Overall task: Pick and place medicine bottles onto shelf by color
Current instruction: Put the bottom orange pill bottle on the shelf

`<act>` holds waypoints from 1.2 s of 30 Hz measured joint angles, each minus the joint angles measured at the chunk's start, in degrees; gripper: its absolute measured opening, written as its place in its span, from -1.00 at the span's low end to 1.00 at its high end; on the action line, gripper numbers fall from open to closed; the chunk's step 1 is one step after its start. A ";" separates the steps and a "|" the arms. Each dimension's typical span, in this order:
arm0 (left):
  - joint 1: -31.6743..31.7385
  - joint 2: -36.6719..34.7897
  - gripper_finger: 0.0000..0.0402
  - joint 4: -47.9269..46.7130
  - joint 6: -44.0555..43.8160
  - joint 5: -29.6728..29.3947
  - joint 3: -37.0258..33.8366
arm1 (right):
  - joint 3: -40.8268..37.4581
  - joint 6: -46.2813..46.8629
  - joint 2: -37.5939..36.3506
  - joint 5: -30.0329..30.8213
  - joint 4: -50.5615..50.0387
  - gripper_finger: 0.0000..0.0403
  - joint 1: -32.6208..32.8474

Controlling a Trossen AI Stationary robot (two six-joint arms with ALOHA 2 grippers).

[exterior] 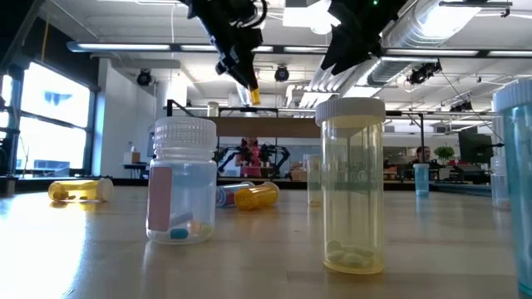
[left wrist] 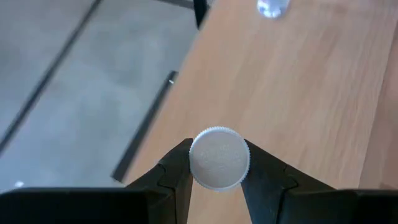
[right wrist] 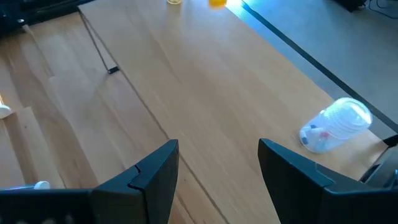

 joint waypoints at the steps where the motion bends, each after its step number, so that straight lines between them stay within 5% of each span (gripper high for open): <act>1: 0.00 0.62 -0.48 -0.19 -0.15 0.64 -0.01 | 0.00 0.00 0.00 -0.02 -0.25 0.05 -0.20; 36: 0.23 5.01 -0.48 -4.46 -0.90 0.65 0.04 | 0.00 5.00 0.00 -0.96 -2.54 0.05 0.03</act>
